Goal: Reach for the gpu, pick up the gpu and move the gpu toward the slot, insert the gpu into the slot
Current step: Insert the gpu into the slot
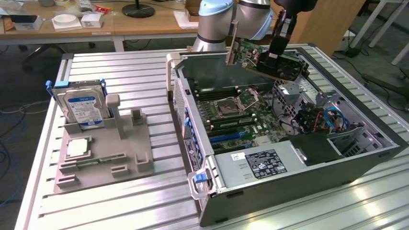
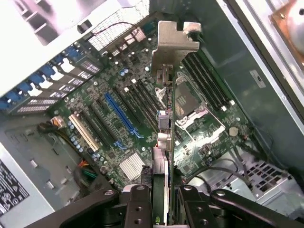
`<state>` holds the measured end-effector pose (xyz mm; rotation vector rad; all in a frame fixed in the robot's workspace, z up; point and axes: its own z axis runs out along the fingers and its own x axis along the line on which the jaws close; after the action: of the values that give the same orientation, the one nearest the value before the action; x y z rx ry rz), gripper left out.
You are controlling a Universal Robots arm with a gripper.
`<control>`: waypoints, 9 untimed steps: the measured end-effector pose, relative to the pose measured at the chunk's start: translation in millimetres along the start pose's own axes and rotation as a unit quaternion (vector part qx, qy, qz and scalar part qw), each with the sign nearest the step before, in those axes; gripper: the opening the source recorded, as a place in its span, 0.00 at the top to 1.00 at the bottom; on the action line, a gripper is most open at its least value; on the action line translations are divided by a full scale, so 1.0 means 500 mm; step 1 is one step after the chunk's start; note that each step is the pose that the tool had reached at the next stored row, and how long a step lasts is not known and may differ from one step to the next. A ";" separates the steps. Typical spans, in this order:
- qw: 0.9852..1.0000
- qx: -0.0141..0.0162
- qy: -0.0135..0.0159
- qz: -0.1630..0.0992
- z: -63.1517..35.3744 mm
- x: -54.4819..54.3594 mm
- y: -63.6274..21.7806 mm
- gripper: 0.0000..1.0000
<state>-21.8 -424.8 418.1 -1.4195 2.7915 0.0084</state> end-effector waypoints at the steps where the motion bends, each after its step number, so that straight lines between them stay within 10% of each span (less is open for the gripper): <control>1: 1.000 0.000 0.000 -0.009 0.000 0.000 0.000 0.74; 9: 0.997 -0.001 0.000 -0.081 0.001 0.000 0.000 0.74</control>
<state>-21.8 -424.8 417.7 -1.6422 2.6671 0.0095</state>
